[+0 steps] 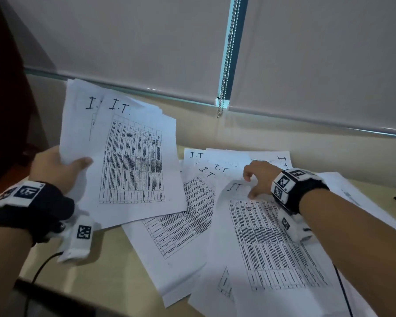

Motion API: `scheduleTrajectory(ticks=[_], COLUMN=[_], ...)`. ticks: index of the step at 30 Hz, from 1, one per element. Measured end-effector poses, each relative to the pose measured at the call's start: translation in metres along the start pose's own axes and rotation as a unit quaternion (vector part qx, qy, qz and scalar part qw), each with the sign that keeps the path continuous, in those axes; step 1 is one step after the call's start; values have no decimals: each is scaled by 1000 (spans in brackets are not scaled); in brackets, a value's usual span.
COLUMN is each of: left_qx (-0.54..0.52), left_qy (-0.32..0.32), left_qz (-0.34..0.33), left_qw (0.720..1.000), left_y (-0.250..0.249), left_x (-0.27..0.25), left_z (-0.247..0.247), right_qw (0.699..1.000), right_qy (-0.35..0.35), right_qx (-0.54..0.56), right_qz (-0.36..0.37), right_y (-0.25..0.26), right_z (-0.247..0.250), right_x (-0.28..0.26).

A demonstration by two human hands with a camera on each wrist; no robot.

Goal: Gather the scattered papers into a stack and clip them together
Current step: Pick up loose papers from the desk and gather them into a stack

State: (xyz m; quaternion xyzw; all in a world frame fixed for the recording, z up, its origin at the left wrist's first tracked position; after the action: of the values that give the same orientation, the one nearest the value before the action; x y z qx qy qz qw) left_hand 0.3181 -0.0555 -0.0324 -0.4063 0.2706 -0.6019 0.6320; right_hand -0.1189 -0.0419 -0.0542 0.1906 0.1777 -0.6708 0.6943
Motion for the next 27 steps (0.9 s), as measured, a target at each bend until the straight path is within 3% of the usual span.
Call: scheduleTrajectory(ticks=[2,7,13,19,23,27], left_qx=[14,8,-19,-17,-6,-8], left_qy=[6,3,-1,-35,-37,-34], left_qz=[7,4,-6,-26,-22,-29], left_qw=[1000,1000,1000,999,999,999], left_y=[2,1,-7,-17,-16,-13], left_x=[1,4,7,-2,6,5], left_z=[0,-6,-9,3,12,11], right_qw=[1000,1000,997,996,984,975], right_qy=[-26,-1,-38,4,-25,-13], right_qx=[14,-5,49,42,139,168], right_qz=[6,-6,40,-73,-108,-142], right_y=[-10,-32,26,89,85,74], right_z=[2,14,39,9,3,4], right_x=[-3,-23,-6,39,43,40])
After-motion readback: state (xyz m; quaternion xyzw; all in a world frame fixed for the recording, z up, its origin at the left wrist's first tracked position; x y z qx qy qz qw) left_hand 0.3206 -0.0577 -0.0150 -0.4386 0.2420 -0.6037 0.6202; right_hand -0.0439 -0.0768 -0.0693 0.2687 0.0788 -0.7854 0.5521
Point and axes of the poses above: each hand's wrist, its own x-axis towards the middle knuckle, its own z-axis out of the back of the hand, y = z × x, the point moved 3 cm from there along x, towards the middle knuckle, and after that the axes turned 15 degrees about y, right-handed, at the moved point
